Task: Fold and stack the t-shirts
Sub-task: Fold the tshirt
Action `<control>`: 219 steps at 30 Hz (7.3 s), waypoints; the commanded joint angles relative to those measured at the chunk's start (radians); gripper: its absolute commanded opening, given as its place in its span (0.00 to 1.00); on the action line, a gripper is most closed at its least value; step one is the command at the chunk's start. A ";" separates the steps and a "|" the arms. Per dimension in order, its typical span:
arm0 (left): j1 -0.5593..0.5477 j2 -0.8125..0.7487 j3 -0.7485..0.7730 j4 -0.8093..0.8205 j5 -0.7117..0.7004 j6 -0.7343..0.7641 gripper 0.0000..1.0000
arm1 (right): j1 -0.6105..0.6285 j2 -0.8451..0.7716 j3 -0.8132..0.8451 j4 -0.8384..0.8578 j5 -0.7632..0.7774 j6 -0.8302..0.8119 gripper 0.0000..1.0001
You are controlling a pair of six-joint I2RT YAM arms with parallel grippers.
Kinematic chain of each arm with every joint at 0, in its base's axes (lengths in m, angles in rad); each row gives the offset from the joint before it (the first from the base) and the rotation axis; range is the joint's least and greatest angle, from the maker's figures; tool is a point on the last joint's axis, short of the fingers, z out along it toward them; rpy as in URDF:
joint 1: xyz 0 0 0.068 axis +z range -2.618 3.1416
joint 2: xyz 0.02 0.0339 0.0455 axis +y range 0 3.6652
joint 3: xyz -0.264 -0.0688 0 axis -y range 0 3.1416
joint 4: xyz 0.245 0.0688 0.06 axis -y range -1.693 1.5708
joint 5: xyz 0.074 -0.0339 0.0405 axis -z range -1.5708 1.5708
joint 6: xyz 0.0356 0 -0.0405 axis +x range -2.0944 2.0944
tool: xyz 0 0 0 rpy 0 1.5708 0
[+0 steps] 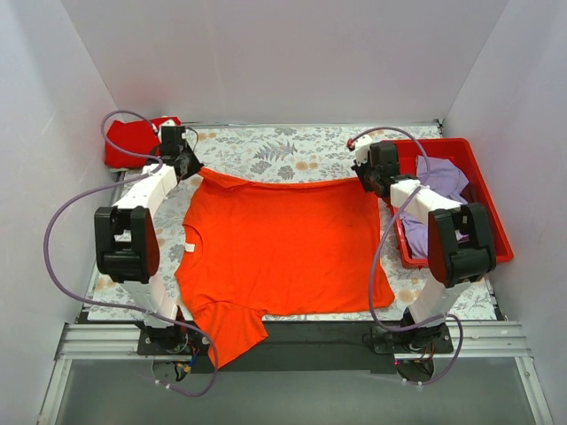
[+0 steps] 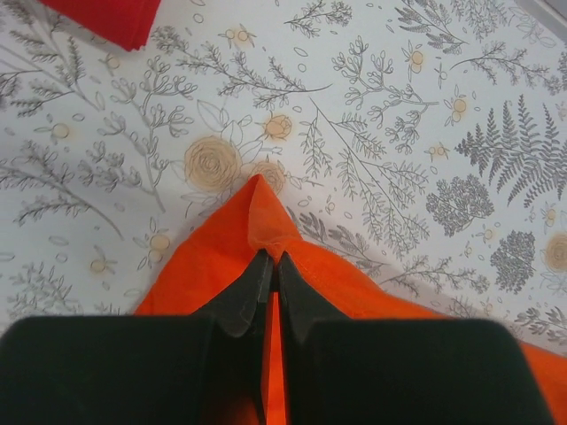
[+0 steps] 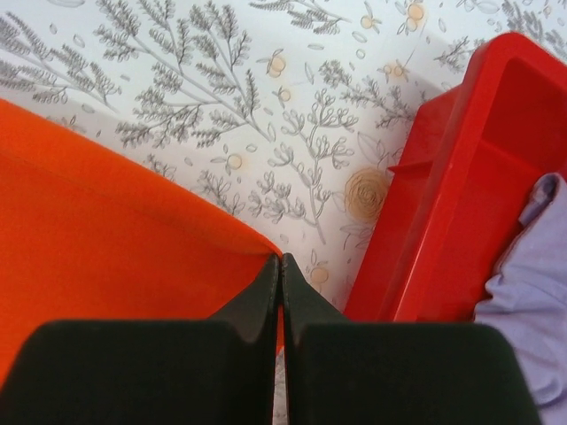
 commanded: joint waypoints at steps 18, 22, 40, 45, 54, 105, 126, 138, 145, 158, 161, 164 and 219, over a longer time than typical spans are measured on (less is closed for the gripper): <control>0.005 -0.484 -0.348 -0.171 0.017 -0.228 0.00 | -0.003 -0.329 -0.289 -0.057 -0.061 0.157 0.01; 0.005 -0.552 -0.388 -0.211 0.017 -0.256 0.00 | -0.005 -0.369 -0.308 -0.079 -0.038 0.174 0.01; 0.005 -0.710 -0.702 -0.128 0.153 -0.417 0.00 | -0.005 -0.187 -0.290 -0.171 0.048 0.291 0.15; 0.005 -0.755 -0.709 -0.133 0.178 -0.426 0.00 | -0.003 -0.214 -0.247 -0.203 0.021 0.315 0.39; 0.005 -0.811 -0.664 -0.186 0.232 -0.464 0.00 | -0.003 -0.341 -0.216 -0.254 -0.027 0.338 0.47; -0.012 -0.928 -0.916 -0.166 0.276 -0.491 0.26 | 0.291 -0.273 -0.307 0.032 -0.458 0.687 0.54; 0.034 -0.203 -0.285 -0.085 -0.075 -0.248 0.47 | 0.136 -0.259 -0.267 -0.088 -0.272 0.556 0.53; 0.036 -0.044 -0.205 -0.076 -0.029 -0.224 0.39 | 0.075 -0.200 -0.259 -0.089 -0.275 0.543 0.53; 0.037 -0.050 -0.222 -0.076 -0.069 -0.221 0.08 | 0.053 -0.138 -0.274 -0.080 -0.242 0.546 0.52; 0.172 -0.098 -0.262 -0.078 -0.092 -0.257 0.00 | -0.016 -0.099 -0.326 -0.053 -0.231 0.585 0.52; 0.200 -0.110 -0.287 -0.067 -0.089 -0.262 0.00 | -0.028 -0.088 -0.331 -0.050 -0.237 0.585 0.52; 0.224 -0.132 -0.294 -0.064 -0.068 -0.264 0.05 | -0.037 -0.085 -0.333 -0.053 -0.251 0.581 0.52; -0.854 -0.104 -0.376 -0.272 -0.742 0.057 0.64 | 0.181 -0.544 -0.543 -0.040 -0.579 0.635 0.53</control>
